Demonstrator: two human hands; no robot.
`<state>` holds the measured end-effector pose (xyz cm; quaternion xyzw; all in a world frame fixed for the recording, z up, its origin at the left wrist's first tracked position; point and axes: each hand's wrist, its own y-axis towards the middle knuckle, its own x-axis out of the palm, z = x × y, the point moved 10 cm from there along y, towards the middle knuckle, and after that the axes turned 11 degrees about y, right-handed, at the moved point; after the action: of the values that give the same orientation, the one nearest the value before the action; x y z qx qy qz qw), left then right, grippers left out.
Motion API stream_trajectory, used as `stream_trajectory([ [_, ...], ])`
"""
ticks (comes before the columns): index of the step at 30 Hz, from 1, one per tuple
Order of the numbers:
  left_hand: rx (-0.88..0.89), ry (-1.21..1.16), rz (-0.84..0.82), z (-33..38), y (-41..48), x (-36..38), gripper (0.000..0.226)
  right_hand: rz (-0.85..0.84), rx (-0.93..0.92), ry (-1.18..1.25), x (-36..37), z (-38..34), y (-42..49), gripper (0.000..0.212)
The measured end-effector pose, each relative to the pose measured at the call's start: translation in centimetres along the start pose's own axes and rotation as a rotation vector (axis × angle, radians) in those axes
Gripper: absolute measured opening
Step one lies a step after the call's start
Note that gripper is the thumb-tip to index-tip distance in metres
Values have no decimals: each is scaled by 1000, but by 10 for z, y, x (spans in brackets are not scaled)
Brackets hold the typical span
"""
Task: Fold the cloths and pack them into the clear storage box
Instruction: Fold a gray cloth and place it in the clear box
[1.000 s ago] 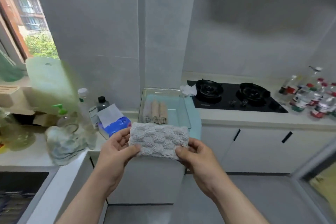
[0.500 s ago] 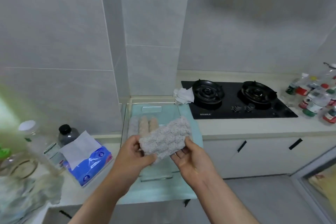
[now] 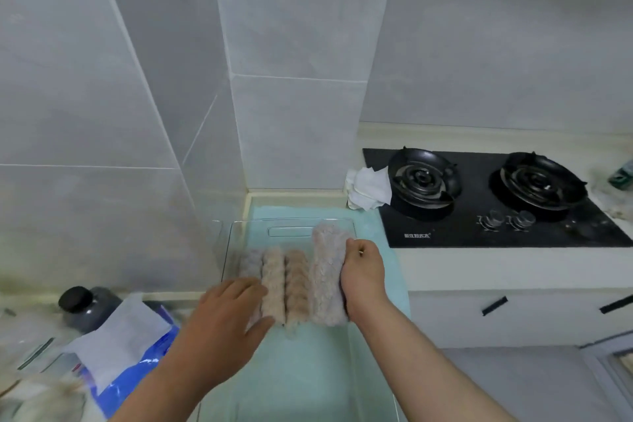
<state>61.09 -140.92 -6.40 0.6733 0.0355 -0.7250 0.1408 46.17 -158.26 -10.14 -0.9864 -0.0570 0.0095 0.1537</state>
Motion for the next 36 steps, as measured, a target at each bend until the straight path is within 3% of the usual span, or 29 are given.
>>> stream_trajectory([
  [3, 8, 51, -75, -31, 6, 19, 39, -20, -90, -191, 19, 6, 12, 22],
  [5, 77, 81, -50, -30, 8, 29, 36, -8, -51, -258, 29, 25, 22, 20],
  [10, 164, -23, -24, -29, 3, 44, 54, 51, 182, -221, 36, 73, 44, 19],
  [14, 195, -16, -24, -27, 5, 44, 34, 58, 404, -136, 44, 112, 59, 28],
  [18, 181, 31, -91, -30, 3, 50, 35, -17, 570, -124, 47, 131, 57, 22],
  [21, 227, 181, -123, -17, 9, 46, 34, -77, 586, -192, 50, 132, 60, 20],
  [25, 516, 242, -420, 37, 17, 75, 45, -79, 612, -159, 49, 136, 59, 20],
  [29, 503, 295, -613, 41, 36, 110, 71, -117, 519, -173, 50, 135, 65, 18],
  [32, 478, 334, -637, 36, 45, 123, 68, -138, 485, -155, 52, 141, 69, 13],
  [36, 376, 472, -707, 16, 50, 141, 72, -67, 520, -6, 50, 144, 64, 24],
])
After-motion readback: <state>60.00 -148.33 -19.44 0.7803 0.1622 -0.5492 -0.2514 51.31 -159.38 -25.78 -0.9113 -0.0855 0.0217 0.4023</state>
